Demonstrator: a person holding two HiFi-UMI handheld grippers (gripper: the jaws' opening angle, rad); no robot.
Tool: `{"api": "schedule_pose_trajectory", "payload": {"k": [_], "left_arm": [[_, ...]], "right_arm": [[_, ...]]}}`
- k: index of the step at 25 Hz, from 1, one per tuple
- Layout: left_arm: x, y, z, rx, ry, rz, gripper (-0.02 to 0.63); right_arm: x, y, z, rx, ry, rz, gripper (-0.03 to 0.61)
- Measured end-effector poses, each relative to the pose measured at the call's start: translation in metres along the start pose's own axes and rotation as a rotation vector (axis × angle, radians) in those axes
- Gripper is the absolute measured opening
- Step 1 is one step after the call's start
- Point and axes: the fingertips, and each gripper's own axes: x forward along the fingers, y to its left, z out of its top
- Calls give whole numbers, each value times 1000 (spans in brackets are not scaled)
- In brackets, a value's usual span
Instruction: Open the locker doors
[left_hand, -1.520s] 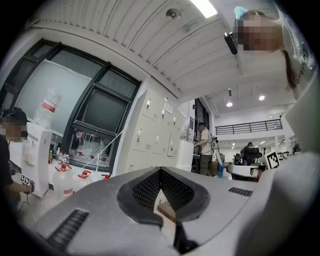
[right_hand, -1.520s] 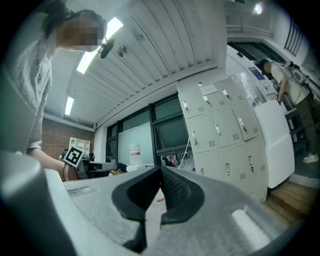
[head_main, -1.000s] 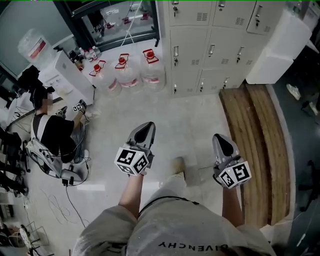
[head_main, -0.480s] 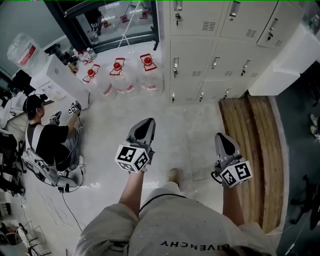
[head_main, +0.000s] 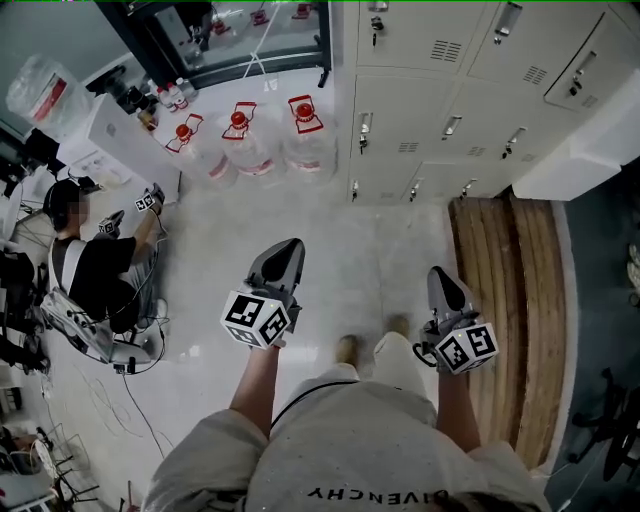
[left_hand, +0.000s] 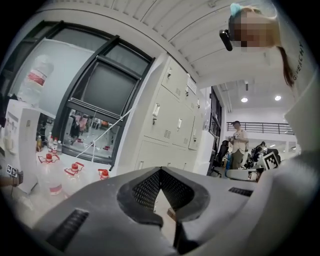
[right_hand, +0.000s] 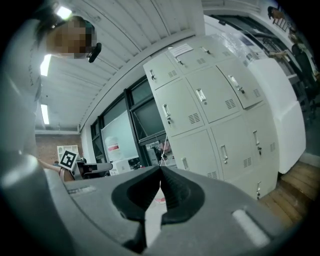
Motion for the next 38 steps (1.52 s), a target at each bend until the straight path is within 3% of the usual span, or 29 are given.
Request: {"api": "schedule_pose_trajectory", "payload": {"k": [7,12,19,25,32,38], "left_arm": [[14,34,1,-18,-21,85,-2],[49,56,24,-13,-49,139,-2],[115,65,73,9,-117,152,-2],[170,65,102,35,-107,115,-2],[210,71,140,53,-144,117,-2],[226,75,161,72,-139,101,-2]], "right_arm": [[56,-17,-8,19,41,72,-3],[122,-34,17,5,37,157,-3],[210,-46,80,-89,0,278,-3],[275,-55,145,-189,-61,370,0],[338,-54,231,-256,-160,399,12],[371,-33,277,-309,-216,396,40]]}}
